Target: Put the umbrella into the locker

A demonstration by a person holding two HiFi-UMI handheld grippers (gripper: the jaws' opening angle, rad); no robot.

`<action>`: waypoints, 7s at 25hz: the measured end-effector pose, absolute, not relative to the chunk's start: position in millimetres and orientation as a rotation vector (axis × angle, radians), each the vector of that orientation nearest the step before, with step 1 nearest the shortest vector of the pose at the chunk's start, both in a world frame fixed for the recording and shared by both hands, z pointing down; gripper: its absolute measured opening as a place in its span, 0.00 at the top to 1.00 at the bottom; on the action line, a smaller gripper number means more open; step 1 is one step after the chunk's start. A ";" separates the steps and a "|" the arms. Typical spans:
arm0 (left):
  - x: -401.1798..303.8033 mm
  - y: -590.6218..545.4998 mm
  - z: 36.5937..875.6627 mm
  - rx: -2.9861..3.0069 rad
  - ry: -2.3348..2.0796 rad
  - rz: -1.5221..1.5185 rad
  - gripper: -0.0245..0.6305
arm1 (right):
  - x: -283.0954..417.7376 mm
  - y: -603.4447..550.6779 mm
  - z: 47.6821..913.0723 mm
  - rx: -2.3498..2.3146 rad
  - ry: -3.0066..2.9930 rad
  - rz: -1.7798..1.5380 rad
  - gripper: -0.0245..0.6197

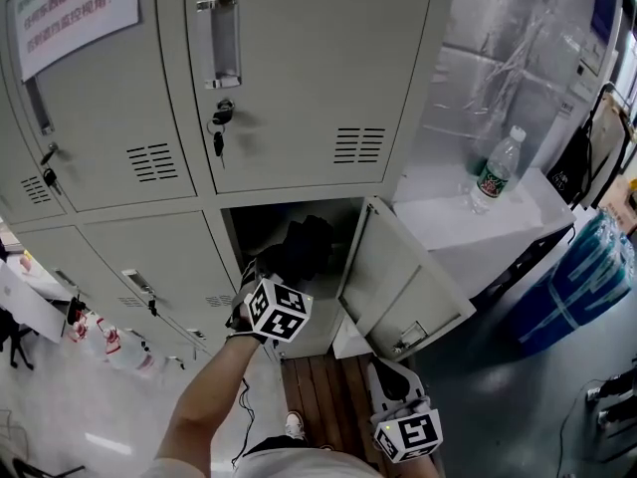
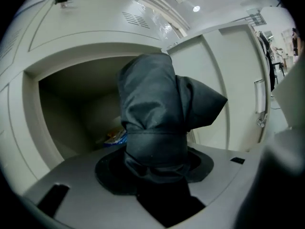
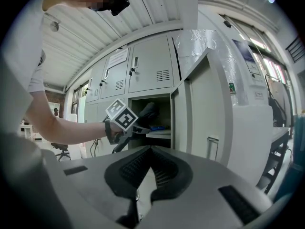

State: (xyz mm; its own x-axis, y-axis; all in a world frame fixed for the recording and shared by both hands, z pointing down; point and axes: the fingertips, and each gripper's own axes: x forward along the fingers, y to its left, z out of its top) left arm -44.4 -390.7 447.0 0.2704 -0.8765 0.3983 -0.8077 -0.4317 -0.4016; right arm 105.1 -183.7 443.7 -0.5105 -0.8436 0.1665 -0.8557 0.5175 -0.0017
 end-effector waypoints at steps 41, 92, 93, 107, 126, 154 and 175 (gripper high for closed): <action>-19.2 -537.1 453.2 -2.110 1.509 -1.415 0.53 | 121.1 -201.0 448.9 1.547 -2.521 0.153 0.94; -12.0 -474.5 416.0 -2.073 1.516 -0.998 0.46 | 129.2 -145.0 441.9 1.531 -2.543 0.120 0.94; -13.2 -471.8 417.2 -2.072 1.520 -1.003 0.46 | 130.4 -142.1 441.7 1.532 -2.544 0.120 0.94; -29.4 -414.6 408.3 -1.992 1.622 -0.920 0.85 | 140.4 -107.7 444.4 1.513 -2.573 0.125 0.94; -89.4 -279.8 464.5 -2.184 1.796 -0.862 0.93 | 155.7 -92.3 446.4 1.492 -2.616 0.121 0.94; -123.8 -158.6 457.4 -2.396 1.959 -0.696 0.93 | 181.9 -145.0 434.0 1.635 -2.538 0.125 0.94; -140.1 -176.9 459.6 -2.433 1.997 -0.648 0.93 | 193.0 -170.9 424.6 1.695 -2.475 0.088 0.94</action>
